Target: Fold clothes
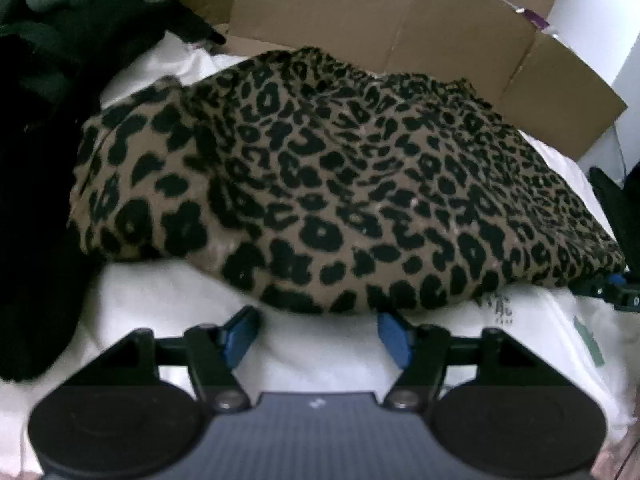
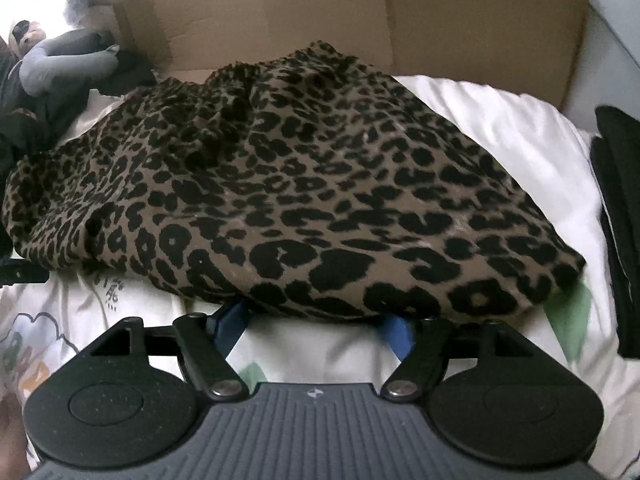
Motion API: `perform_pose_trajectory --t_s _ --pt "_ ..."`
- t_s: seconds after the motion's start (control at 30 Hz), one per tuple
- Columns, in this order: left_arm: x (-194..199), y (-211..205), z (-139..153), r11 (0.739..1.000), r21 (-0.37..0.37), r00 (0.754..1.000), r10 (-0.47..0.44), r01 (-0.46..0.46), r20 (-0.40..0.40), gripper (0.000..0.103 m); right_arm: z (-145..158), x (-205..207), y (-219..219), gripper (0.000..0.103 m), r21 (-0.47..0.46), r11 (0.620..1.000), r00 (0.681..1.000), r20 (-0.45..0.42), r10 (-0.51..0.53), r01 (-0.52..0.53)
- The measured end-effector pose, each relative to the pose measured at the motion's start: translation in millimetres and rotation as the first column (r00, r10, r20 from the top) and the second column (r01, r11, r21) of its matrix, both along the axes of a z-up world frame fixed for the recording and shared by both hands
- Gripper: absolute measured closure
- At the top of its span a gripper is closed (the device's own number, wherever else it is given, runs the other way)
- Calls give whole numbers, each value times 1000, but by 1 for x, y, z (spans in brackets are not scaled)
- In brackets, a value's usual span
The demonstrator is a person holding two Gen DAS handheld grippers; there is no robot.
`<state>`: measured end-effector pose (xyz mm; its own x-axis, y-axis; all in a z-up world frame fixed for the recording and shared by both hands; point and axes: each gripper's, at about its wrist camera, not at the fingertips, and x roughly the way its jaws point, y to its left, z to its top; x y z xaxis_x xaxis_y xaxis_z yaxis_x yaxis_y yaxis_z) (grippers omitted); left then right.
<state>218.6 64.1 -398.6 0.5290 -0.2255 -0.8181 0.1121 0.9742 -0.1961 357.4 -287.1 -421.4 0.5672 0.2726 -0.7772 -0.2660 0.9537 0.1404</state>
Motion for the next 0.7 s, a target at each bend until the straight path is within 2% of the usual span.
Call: perform_pose_trajectory --t_s 0.07,0.13,0.4,0.53,0.7 --pt "4 1 6 1000 -25 1000 2 -1 13 42 6 2 1 32 17 1000 1000 12 4 -4" --pt "8 2 11 999 -50 1000 4 -3 26 43 13 4 1 38 36 999 1000 24 8 -8" --pt "31 4 39 997 -71 993 24 -16 112 44 43 16 4 38 71 997 995 99 0 -7" --pt "50 2 39 997 -79 992 24 -14 124 44 49 31 9 38 70 997 993 120 16 -24" --pt "67 -6 29 998 -66 993 1 7 118 44 43 51 16 41 68 997 994 103 40 -48"
